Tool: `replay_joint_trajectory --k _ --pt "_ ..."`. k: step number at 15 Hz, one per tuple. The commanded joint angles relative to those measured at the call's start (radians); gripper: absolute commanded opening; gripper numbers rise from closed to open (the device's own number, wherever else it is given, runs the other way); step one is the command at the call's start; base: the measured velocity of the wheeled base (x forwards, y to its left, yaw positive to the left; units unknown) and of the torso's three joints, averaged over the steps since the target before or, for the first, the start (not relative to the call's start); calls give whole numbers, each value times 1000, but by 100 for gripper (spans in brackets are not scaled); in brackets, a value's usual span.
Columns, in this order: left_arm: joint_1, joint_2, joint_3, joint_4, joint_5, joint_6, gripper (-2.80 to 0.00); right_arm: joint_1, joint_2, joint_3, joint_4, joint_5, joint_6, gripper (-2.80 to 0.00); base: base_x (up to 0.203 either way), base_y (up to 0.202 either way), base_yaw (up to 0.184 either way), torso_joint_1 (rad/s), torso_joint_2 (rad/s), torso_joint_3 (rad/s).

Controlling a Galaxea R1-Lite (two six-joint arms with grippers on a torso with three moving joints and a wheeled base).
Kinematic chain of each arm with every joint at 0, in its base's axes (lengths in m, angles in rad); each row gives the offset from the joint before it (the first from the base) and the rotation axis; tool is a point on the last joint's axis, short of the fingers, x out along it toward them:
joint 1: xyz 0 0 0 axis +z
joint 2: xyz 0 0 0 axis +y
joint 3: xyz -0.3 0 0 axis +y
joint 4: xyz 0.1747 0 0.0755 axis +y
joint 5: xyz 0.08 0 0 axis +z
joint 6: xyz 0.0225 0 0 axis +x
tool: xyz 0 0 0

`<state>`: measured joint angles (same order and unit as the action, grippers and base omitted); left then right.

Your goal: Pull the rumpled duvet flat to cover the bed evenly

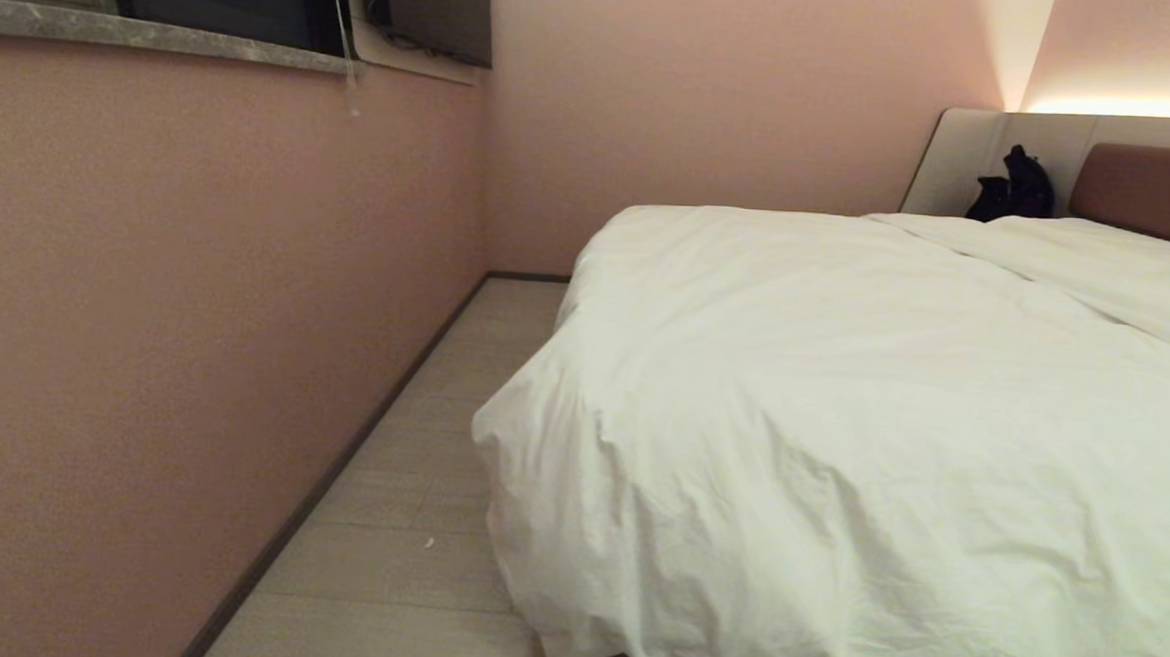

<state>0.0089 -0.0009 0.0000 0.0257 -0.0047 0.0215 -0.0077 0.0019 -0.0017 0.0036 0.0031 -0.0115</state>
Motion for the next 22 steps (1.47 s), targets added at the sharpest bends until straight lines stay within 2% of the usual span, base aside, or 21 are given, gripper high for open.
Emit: replay_joint_trajectory --k 1,4,14,22 --pt "0 1 0 0 0 0 -280 0 0 0 1 0 -1 -280 0 200 -2 2 2 2" --pt "0 1 0 0 0 0 -280 0 0 0 1 0 -1 -280 0 120 0 3 1 1" --pt "0 1 0 0 0 -5 -280 0 0 0 1 0 -1 -280 0 0 0 0 0 0" --pt "0 1 0 0 0 -5 -280 0 0 0 1 0 -1 -280 -172 0 2 1 3 3"
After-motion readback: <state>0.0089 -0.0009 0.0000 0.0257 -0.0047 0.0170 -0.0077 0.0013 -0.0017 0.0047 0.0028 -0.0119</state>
